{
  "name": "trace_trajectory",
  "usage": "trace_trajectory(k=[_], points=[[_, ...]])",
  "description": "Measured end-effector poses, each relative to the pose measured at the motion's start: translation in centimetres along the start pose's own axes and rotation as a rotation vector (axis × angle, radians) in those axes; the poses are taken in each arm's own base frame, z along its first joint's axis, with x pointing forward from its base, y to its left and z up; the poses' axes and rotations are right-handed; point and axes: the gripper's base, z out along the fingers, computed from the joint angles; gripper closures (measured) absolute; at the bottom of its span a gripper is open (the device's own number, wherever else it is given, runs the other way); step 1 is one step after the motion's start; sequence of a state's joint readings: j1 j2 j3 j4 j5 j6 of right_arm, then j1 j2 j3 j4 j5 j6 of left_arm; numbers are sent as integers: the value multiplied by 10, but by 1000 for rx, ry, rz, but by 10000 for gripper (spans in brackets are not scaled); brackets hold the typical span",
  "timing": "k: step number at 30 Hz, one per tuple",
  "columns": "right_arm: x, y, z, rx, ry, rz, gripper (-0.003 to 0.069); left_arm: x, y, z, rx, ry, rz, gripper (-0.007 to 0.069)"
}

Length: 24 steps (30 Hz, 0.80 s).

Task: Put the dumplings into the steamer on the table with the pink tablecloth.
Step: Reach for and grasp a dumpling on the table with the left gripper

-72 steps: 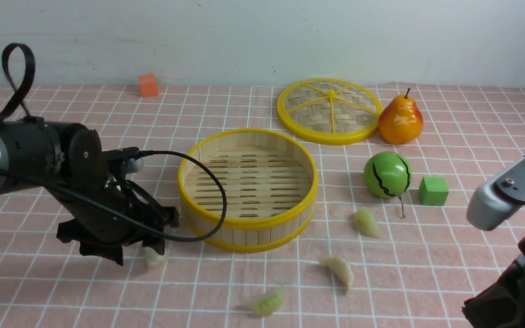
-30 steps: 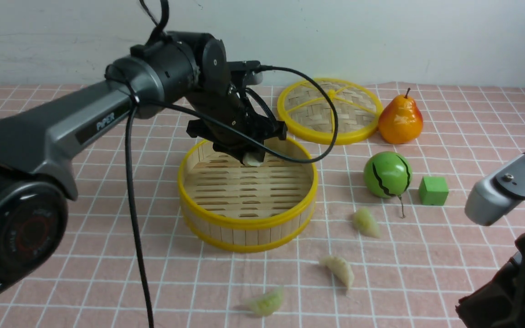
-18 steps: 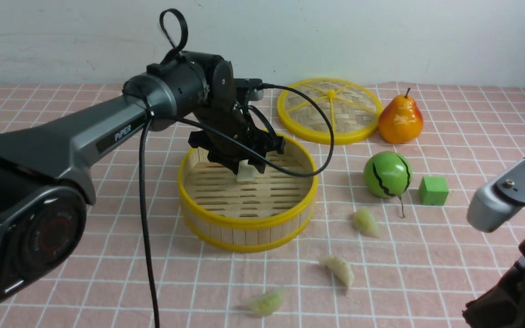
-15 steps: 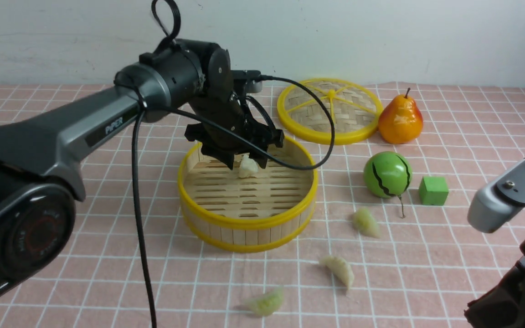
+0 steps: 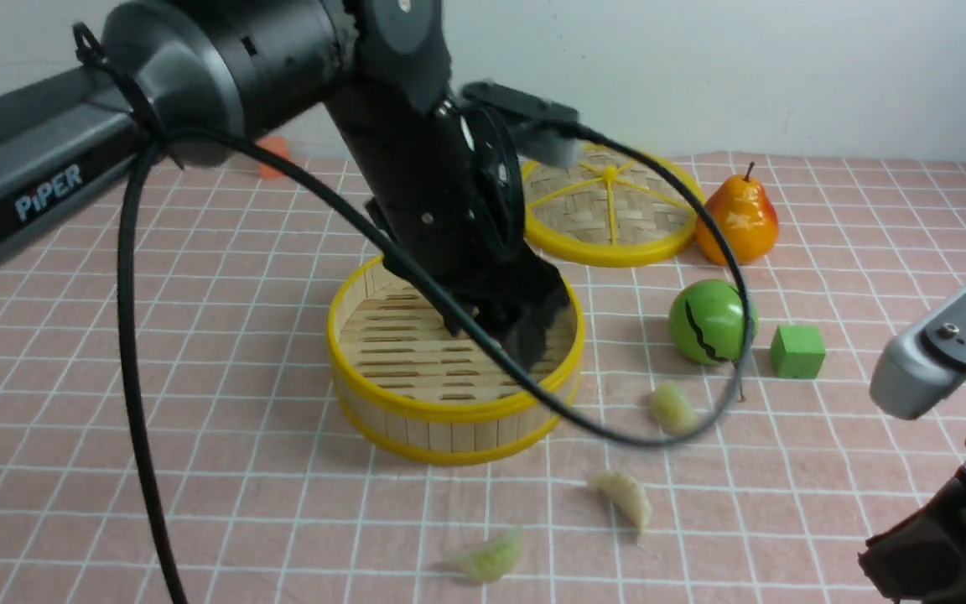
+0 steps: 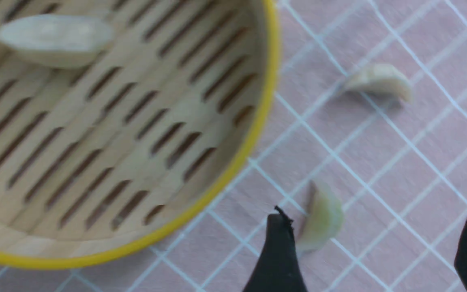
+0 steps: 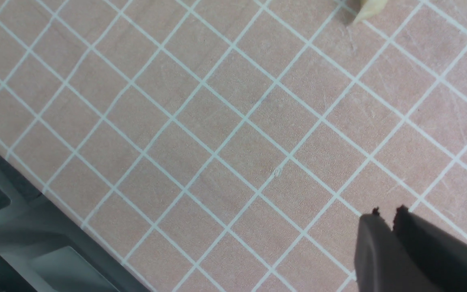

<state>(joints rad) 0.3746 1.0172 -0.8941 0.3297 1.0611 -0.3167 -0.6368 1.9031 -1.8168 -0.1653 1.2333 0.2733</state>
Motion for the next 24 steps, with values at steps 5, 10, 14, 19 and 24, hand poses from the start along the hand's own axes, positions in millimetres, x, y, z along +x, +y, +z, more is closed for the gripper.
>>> trace_trajectory(k=[5, 10, 14, 19, 24], points=[[10, 7, -23, 27, -86, -35, 592, 22, -46, 40, 1, 173, 189, 89], [24, 17, -49, 47, -183, -70, 586, 39, -56, 66, -39, 266, 255, 89], [34, 23, -63, 55, -242, -89, 583, 40, -51, 87, -77, 290, 214, 89], [39, 25, -67, 54, -242, -96, 580, 38, -44, 114, -130, 288, 177, 89], [40, 25, -67, 53, -231, -97, 574, 41, -36, 140, -198, 325, 136, 126]])
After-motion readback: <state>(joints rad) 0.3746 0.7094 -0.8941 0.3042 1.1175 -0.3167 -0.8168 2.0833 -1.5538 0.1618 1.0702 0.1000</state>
